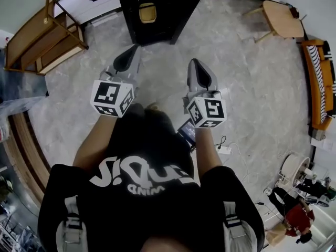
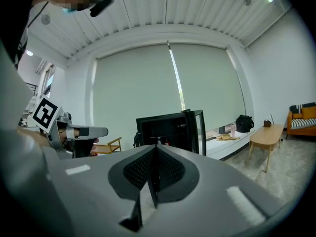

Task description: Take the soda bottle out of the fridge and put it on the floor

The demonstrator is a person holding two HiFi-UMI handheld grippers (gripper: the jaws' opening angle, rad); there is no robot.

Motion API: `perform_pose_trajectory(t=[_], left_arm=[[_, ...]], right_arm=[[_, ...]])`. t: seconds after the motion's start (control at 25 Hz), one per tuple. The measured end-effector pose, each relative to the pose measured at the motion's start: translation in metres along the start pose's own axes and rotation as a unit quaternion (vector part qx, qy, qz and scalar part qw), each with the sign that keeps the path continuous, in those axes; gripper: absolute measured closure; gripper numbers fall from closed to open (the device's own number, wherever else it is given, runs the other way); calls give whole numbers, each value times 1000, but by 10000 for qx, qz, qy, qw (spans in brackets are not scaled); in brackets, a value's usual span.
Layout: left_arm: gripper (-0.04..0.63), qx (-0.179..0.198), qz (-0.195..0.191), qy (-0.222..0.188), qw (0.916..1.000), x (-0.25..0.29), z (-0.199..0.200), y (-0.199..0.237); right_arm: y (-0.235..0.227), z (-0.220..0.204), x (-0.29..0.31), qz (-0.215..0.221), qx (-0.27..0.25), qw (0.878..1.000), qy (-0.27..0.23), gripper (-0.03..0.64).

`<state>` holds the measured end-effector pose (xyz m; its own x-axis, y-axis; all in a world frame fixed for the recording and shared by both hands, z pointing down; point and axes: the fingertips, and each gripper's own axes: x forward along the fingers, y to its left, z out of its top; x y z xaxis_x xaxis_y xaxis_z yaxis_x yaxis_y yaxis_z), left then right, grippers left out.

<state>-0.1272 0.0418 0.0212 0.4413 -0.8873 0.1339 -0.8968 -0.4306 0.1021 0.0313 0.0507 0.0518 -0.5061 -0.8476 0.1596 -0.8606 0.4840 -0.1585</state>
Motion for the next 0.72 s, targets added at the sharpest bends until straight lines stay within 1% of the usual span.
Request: perform_pose_trajectory(t=[0.24,0.44,0.72], left_arm=[[594,-9,208,-37,9998,32,1,20],[594,-9,284,-56,9996,68,-5,39],[594,55,423,-33,9991,115,-21,65]], right_arm=[[-15,0,38,159,35,9999,50,617],[-26,0,75,293,-29,9996,49,617],[-45,-13,123,448,87,9989,63,617]])
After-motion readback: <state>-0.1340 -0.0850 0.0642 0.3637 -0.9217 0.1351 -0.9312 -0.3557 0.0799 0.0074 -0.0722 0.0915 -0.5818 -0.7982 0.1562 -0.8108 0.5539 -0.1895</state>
